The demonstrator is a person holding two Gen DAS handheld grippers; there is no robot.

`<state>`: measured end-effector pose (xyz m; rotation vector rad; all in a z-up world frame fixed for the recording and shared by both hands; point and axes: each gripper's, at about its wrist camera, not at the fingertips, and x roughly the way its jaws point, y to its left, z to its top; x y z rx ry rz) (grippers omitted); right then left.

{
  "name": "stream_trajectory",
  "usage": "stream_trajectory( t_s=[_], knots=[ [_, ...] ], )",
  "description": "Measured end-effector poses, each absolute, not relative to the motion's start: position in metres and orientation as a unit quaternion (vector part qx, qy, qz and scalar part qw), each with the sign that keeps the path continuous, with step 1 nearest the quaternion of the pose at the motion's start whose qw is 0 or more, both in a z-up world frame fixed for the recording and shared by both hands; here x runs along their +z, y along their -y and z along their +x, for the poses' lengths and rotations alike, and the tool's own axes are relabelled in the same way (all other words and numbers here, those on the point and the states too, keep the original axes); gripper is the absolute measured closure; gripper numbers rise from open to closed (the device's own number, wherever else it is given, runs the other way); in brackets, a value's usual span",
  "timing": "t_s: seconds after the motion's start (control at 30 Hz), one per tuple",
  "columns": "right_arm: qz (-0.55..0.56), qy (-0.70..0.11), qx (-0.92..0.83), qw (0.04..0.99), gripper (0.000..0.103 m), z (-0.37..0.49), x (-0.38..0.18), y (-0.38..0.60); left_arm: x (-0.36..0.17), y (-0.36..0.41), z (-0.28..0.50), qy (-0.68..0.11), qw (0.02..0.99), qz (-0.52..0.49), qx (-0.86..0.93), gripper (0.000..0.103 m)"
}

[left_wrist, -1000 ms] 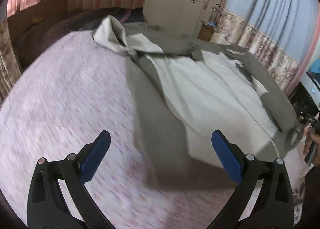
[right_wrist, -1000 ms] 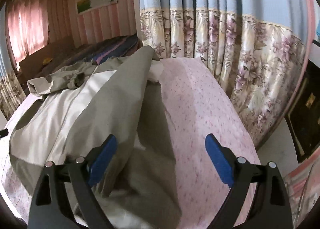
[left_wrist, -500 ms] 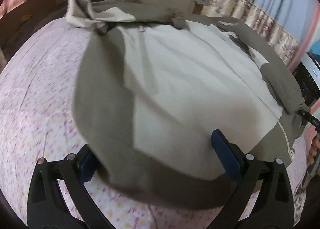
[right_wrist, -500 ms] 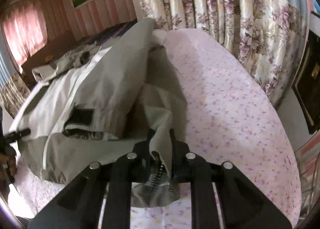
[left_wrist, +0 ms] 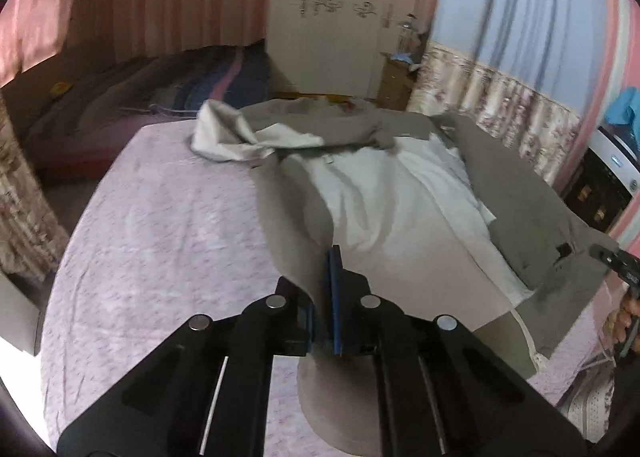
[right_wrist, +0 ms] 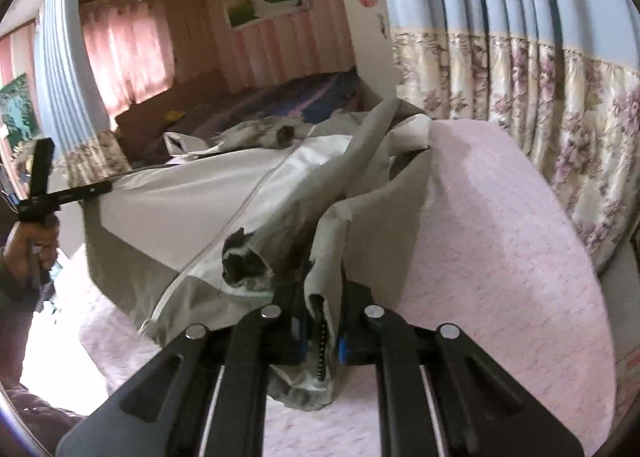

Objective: Fold large clothes

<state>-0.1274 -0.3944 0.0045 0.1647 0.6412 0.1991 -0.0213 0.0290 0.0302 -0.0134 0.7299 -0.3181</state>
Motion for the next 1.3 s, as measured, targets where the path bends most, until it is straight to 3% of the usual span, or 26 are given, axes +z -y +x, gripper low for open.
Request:
stream_trajectory(
  t_s=[0.03, 0.07, 0.13, 0.17, 0.2, 0.37, 0.47, 0.63, 1.03, 1.1, 1.13, 1.17, 1.2, 1.3],
  knots=[
    [0.082, -0.319, 0.099, 0.939, 0.084, -0.129, 0.0, 0.394, 0.023, -0.033, -0.02, -0.367, 0.918, -0.007, -0.151, 0.093],
    [0.075, -0.328, 0.087, 0.938, 0.056, -0.131, -0.009, 0.395, 0.013, -0.036, -0.019, -0.378, 0.914, -0.013, -0.146, 0.087],
    [0.057, -0.351, 0.051, 0.933, 0.028, -0.13, -0.027, 0.402, -0.01, -0.048, -0.021, -0.393, 0.911, -0.03, -0.125, 0.068],
    [0.052, -0.352, 0.029, 0.934, 0.028, -0.133, -0.032, 0.408, -0.018, -0.05, -0.024, -0.398, 0.91, -0.026, -0.116, 0.041],
    [0.056, -0.349, 0.019, 0.935, 0.028, -0.136, -0.034, 0.415, -0.026, -0.055, -0.029, -0.396, 0.912, -0.028, -0.105, 0.025],
    [0.105, -0.29, -0.036, 0.951, 0.019, -0.159, -0.016, 0.448, -0.031, -0.075, -0.053, -0.377, 0.923, -0.048, -0.062, 0.005],
    [0.12, -0.263, -0.061, 0.955, 0.011, -0.159, 0.004, 0.456, -0.018, -0.077, -0.055, -0.365, 0.929, -0.042, -0.048, 0.003],
    [0.1, -0.255, -0.038, 0.961, 0.01, -0.135, 0.026, 0.435, 0.008, -0.069, -0.048, -0.338, 0.939, -0.03, -0.055, 0.003],
    [0.099, -0.335, 0.042, 0.936, 0.01, -0.078, -0.012, 0.384, -0.022, -0.043, -0.026, -0.373, 0.925, -0.028, -0.07, 0.003],
    [0.092, -0.351, 0.05, 0.93, 0.014, -0.066, -0.02, 0.376, -0.024, -0.039, -0.021, -0.376, 0.923, -0.03, -0.074, 0.003],
    [0.09, -0.356, 0.054, 0.929, 0.038, -0.06, -0.025, 0.374, -0.025, -0.038, -0.02, -0.377, 0.923, -0.029, -0.075, 0.003],
    [0.09, -0.36, 0.056, 0.927, 0.077, -0.057, -0.028, 0.373, -0.025, -0.035, -0.018, -0.377, 0.923, -0.027, -0.077, 0.003],
    [0.084, -0.366, 0.051, 0.926, 0.09, -0.052, -0.031, 0.373, -0.024, -0.034, -0.016, -0.376, 0.923, -0.026, -0.079, 0.003],
    [0.072, -0.36, 0.044, 0.929, 0.097, -0.053, -0.026, 0.383, -0.021, -0.029, -0.012, -0.375, 0.923, -0.023, -0.083, 0.003]
  ],
)
